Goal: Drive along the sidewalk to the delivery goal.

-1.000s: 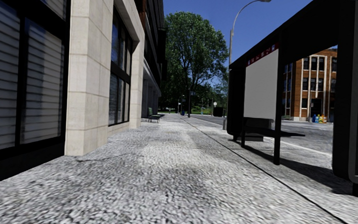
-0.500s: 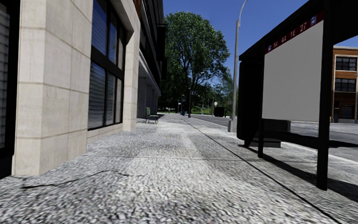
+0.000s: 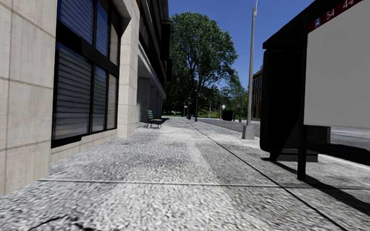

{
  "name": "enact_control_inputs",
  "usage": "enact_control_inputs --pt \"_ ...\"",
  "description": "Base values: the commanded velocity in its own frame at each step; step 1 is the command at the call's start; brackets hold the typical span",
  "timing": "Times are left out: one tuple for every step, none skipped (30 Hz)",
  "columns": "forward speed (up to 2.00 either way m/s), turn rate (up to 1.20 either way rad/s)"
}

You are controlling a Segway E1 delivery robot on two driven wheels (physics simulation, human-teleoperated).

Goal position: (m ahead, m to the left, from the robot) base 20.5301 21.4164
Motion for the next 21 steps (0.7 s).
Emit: enact_control_inputs --pt "2.0 0.0" --pt "2.0 0.0" --pt "2.0 0.0" --pt "2.0 0.0" --pt "2.0 0.0" --pt "2.0 0.0" --pt "2.0 0.0" --pt "2.0 0.0" --pt "2.0 0.0" --pt "2.0 0.0" --pt "2.0 0.0" --pt "2.0 0.0" --pt "2.0 0.0" --pt "2.0 0.0" --pt "2.0 0.0" --pt "2.0 0.0" --pt "2.0 0.0" --pt "2.0 0.0" --pt "2.0 0.0" --pt "2.0 0.0" --pt "2.0 0.0"
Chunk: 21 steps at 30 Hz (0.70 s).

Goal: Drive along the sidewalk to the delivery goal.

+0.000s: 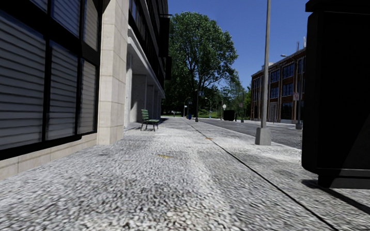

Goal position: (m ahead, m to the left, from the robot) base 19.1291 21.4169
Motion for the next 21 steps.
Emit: enact_control_inputs --pt "2.0 0.0" --pt "2.0 0.0" --pt "2.0 0.0" --pt "2.0 0.0" --pt "2.0 0.0" --pt "2.0 0.0" --pt "2.0 0.0" --pt "2.0 0.0" --pt "2.0 0.0" --pt "2.0 0.0" --pt "2.0 0.0" --pt "2.0 0.0" --pt "2.0 0.0" --pt "2.0 0.0" --pt "2.0 0.0" --pt "2.0 0.0" --pt "2.0 0.0" --pt "2.0 0.0" --pt "2.0 0.0" --pt "2.0 0.0" --pt "2.0 0.0"
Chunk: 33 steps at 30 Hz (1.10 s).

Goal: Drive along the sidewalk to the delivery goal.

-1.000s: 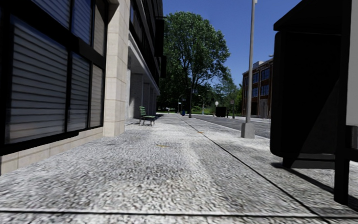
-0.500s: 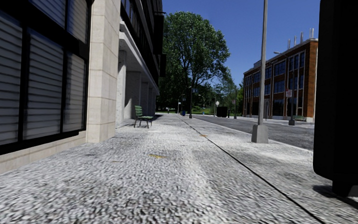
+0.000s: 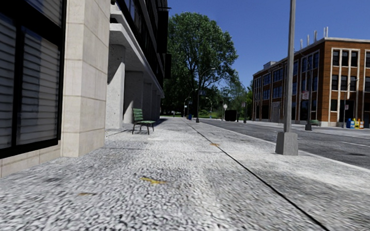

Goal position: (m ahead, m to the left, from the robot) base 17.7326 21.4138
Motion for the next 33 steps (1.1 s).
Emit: enact_control_inputs --pt "2.0 0.0" --pt "2.0 0.0" --pt "2.0 0.0" --pt "2.0 0.0" --pt "2.0 0.0" --pt "2.0 0.0" --pt "2.0 0.0" --pt "2.0 0.0" --pt "2.0 0.0" --pt "2.0 0.0" --pt "2.0 0.0" --pt "2.0 0.0" --pt "2.0 0.0" --pt "2.0 0.0" --pt "2.0 0.0" --pt "2.0 0.0" --pt "2.0 0.0" --pt "2.0 0.0" --pt "2.0 0.0" --pt "2.0 0.0" --pt "2.0 0.0" --pt "2.0 0.0" --pt "2.0 0.0" --pt "2.0 0.0" --pt "2.0 0.0" --pt "2.0 0.0" --pt "2.0 0.0" --pt "2.0 0.0" --pt "2.0 0.0" --pt "2.0 0.0" --pt "2.0 0.0" --pt "2.0 0.03" --pt "2.0 0.03"
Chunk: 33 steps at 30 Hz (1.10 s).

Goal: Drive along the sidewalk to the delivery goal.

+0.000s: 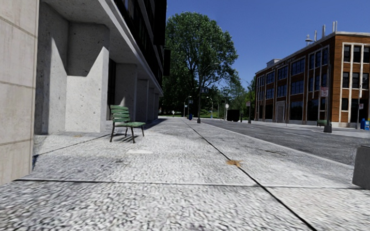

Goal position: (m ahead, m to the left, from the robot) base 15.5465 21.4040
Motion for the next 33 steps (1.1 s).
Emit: enact_control_inputs --pt "2.0 0.2" --pt "2.0 0.29" --pt "2.0 0.29" --pt "2.0 0.35" --pt "2.0 0.4" --pt "2.0 0.46" --pt "2.0 0.46" --pt "2.0 0.57" --pt "2.0 0.65" --pt "2.0 0.67" --pt "2.0 0.67" --pt "2.0 0.68" --pt "2.0 0.68" --pt "2.0 0.68" --pt "2.0 0.68" --pt "2.0 0.68" --pt "2.0 0.65" --pt "2.0 0.63" --pt "2.0 0.63" --pt "2.0 0.63" --pt "2.0 0.61" --pt "2.0 0.51" --pt "2.0 0.51" --pt "2.0 0.48" --pt "2.0 0.47" --pt "2.0 0.47" --pt "2.0 0.47" --pt "2.0 0.47" --pt "2.0 0.47" --pt "2.0 0.47" --pt "2.0 0.47" --pt "2.0 0.48" --pt "2.0 0.48"
